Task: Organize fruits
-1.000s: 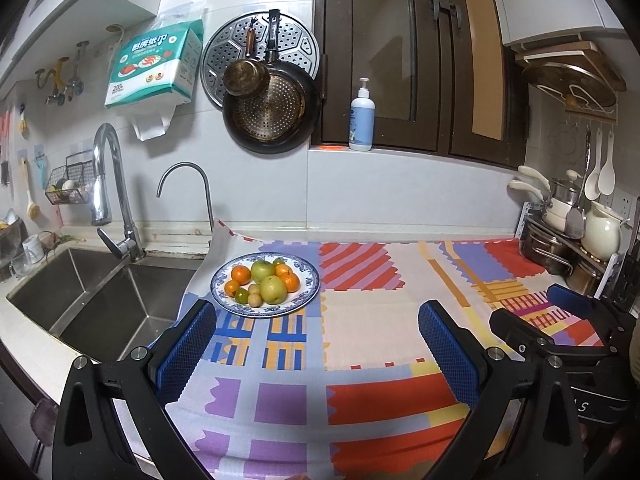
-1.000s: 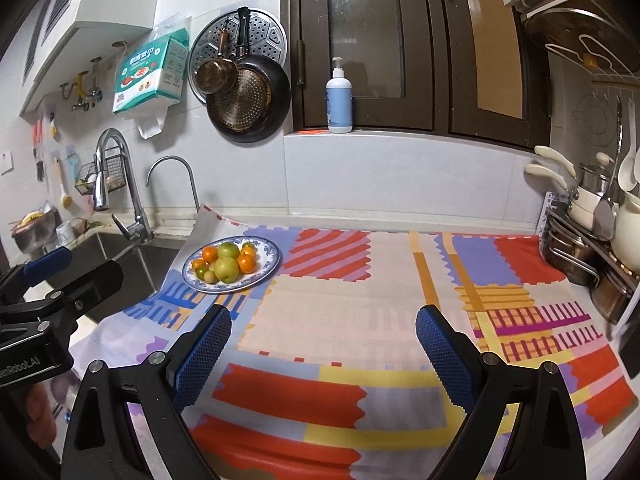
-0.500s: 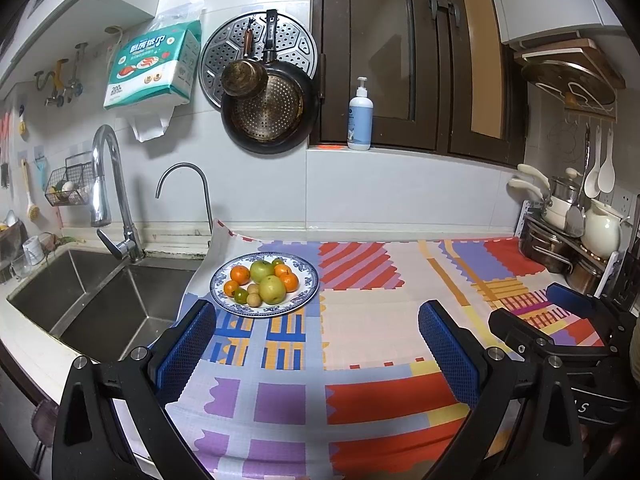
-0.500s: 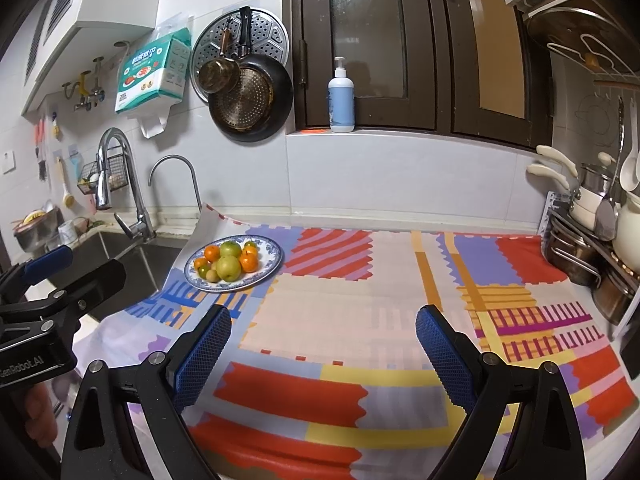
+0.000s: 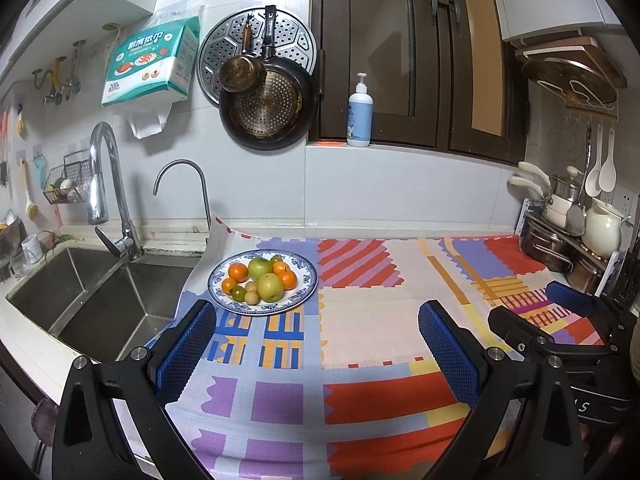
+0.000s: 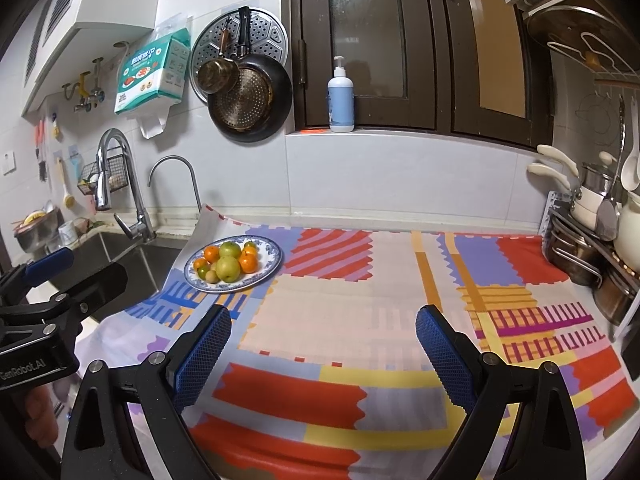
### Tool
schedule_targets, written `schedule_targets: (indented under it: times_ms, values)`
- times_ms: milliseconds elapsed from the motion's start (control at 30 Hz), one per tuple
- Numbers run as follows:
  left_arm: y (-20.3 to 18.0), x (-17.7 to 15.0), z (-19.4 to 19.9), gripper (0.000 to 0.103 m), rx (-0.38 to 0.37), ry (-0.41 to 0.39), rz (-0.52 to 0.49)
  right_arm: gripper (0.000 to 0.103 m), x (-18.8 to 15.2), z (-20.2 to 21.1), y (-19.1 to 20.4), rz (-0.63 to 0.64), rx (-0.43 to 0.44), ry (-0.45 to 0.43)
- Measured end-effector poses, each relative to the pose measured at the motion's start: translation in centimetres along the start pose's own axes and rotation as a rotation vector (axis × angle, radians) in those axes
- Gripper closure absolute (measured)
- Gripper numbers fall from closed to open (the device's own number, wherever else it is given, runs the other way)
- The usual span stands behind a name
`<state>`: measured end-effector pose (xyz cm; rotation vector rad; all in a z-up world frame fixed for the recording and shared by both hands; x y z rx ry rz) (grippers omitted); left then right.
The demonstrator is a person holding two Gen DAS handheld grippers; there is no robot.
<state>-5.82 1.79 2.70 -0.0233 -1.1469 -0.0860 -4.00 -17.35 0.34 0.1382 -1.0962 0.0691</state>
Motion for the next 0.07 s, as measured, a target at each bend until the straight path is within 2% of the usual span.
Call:
schedule_targets:
  times_ms: [67]
  values:
    - [0.01,0.04,-0.21,0.0,0.002,0.003,0.0,0.009,0.07,-0.19,-0.07,0.001,0.001,0.003]
Point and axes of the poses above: each gripper's, at about its wrist camera, not at the fingertips, and z roughly against the way its jaws point, y to its left, x to its top, the point moved 2 cm from there along -z, roughly the way its jaws point, and after that the axes turned 3 degrees about -z, right-handed, at the moved point
